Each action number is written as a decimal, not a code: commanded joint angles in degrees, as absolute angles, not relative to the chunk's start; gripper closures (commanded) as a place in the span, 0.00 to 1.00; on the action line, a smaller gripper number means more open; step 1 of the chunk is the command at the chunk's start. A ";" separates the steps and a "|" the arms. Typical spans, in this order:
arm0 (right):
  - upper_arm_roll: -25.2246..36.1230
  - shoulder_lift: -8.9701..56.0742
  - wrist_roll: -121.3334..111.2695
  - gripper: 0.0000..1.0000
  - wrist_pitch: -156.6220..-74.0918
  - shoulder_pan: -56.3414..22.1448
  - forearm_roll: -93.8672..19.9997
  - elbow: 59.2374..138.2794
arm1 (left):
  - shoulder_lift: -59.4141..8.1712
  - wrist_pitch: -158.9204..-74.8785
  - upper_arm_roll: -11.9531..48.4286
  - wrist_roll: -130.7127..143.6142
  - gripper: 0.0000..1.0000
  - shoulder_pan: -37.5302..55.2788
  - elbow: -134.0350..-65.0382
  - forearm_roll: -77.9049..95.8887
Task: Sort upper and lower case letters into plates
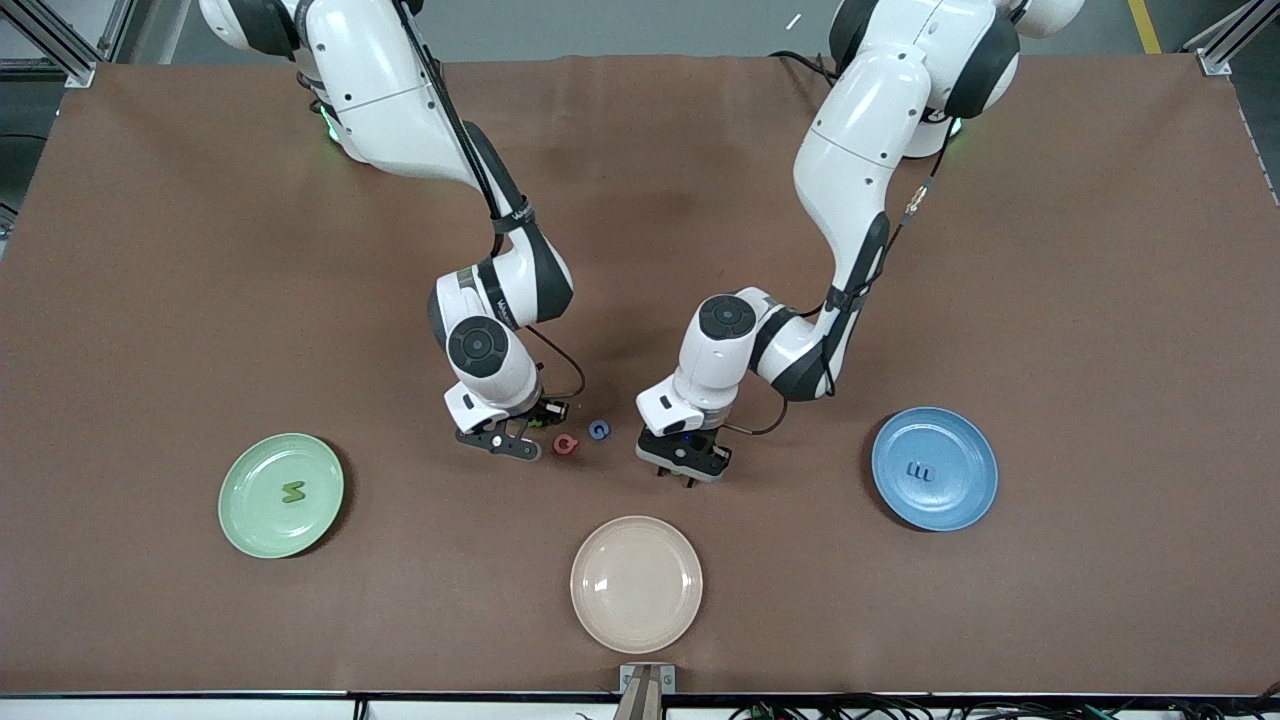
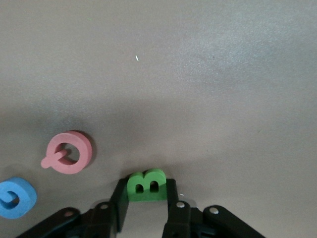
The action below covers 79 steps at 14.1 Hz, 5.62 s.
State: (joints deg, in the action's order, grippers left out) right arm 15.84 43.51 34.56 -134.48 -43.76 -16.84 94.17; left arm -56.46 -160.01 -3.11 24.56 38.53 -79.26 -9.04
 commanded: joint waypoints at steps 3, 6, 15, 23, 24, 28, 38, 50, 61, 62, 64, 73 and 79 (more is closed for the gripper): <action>16.61 42.72 34.46 0.84 -134.47 -43.86 -17.67 94.31 | -55.99 -159.26 -3.25 27.49 0.57 39.02 -80.86 -9.14; 18.62 42.10 32.35 0.89 -131.06 -42.54 -16.00 93.17 | -55.37 -159.17 -3.16 30.40 0.57 39.90 -83.22 -9.14; 29.00 41.40 -1.81 0.88 -124.89 -34.91 -15.56 91.58 | -54.05 -151.54 -3.16 41.57 0.57 40.96 -82.71 -9.05; 28.48 43.24 -24.70 0.71 -127.87 -23.73 -15.82 88.68 | -54.49 -150.03 -3.25 41.31 0.56 40.25 -82.09 -9.23; 28.30 43.24 -24.61 0.64 -127.97 -23.73 -15.91 89.20 | -54.67 -150.03 -3.25 41.31 0.56 40.34 -81.57 -9.23; 26.54 43.24 -24.35 0.30 -127.70 -23.55 -16.17 89.82 | -55.02 -150.38 -3.25 40.61 0.56 40.69 -81.56 -9.49; 26.19 41.66 -14.78 0.18 -125.96 -29.08 -18.18 89.47 | -57.13 -150.47 -3.25 40.25 0.47 40.87 -78.05 -9.58; 26.28 41.31 14.56 0.18 -122.51 -44.11 -27.77 89.39 | -57.13 -150.47 -3.25 40.17 0.48 40.34 -78.05 -9.58; 22.94 48.07 36.12 0.18 -134.46 -47.90 -29.27 86.40 | -57.04 -151.26 -3.60 38.85 0.50 39.55 -77.17 -9.58; 22.33 49.03 36.04 0.18 -135.78 -47.81 -29.18 86.05 | -56.78 -151.26 -3.60 38.93 0.51 39.46 -77.25 -9.67; 20.66 51.23 35.95 0.18 -138.24 -47.02 -29.18 83.69 | -56.69 -151.26 -3.69 38.85 0.51 39.46 -77.17 -9.67; 20.48 52.21 32.80 0.20 -137.81 -47.37 -27.95 82.26 | -57.22 -151.70 -3.60 38.93 0.52 39.11 -76.38 -9.41; 20.57 52.12 29.27 0.32 -137.11 -47.55 -27.42 82.88 | -57.39 -151.70 -3.60 39.02 0.58 39.20 -76.46 -9.40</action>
